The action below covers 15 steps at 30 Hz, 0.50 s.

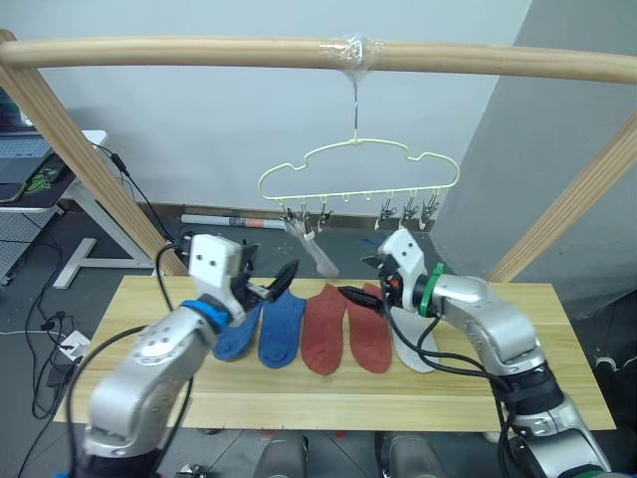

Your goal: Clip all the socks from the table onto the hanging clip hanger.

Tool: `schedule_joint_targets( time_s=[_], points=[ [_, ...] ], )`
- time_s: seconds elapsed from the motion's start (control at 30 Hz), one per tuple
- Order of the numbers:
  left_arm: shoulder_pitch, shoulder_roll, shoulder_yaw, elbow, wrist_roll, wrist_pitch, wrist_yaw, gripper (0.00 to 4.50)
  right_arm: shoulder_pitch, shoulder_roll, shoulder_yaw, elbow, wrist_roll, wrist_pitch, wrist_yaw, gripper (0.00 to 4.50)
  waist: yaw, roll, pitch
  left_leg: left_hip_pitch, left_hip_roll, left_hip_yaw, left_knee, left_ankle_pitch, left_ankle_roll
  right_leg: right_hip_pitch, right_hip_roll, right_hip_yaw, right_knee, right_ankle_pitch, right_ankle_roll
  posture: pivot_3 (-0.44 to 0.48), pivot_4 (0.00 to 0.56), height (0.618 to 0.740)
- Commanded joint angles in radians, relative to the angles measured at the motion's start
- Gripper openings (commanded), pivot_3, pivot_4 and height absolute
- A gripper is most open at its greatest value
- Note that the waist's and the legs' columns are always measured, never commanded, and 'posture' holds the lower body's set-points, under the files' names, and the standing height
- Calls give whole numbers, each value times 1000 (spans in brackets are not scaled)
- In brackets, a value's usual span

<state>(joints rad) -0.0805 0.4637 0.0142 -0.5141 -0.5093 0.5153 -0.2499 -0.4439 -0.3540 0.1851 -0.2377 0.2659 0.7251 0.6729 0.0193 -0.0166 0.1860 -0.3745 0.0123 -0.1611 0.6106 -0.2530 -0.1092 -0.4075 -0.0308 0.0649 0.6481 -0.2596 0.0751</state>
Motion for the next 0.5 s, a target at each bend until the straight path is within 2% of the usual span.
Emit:
schedule_joint_targets(
  time_s=[0.03,0.1,0.33,0.5],
  points=[
    [-50,-74,-113,50,174,-119,46,3272,-19,-46,-64,-78,26,-30,14,4500,3,0,0,0,0,0,0,0,0,0,0,0,0,0,0,115,148,740],
    [-73,-137,-137,74,220,-128,89,2699,-26,-64,-76,-102,34,-28,12,4500,4,0,0,-1,0,0,1,0,1,0,0,0,-1,0,0,108,148,740],
    [-113,-224,-162,160,355,-207,127,2699,-41,-75,-111,-152,85,-19,4,4500,-4,0,0,-1,0,0,2,-1,1,0,0,0,0,1,0,87,155,740],
    [-170,-281,-116,290,402,-272,171,2699,-75,-89,-144,-169,129,-30,21,4500,-5,0,0,-1,-1,0,3,-1,2,0,0,0,1,1,0,74,161,740]
  ],
)
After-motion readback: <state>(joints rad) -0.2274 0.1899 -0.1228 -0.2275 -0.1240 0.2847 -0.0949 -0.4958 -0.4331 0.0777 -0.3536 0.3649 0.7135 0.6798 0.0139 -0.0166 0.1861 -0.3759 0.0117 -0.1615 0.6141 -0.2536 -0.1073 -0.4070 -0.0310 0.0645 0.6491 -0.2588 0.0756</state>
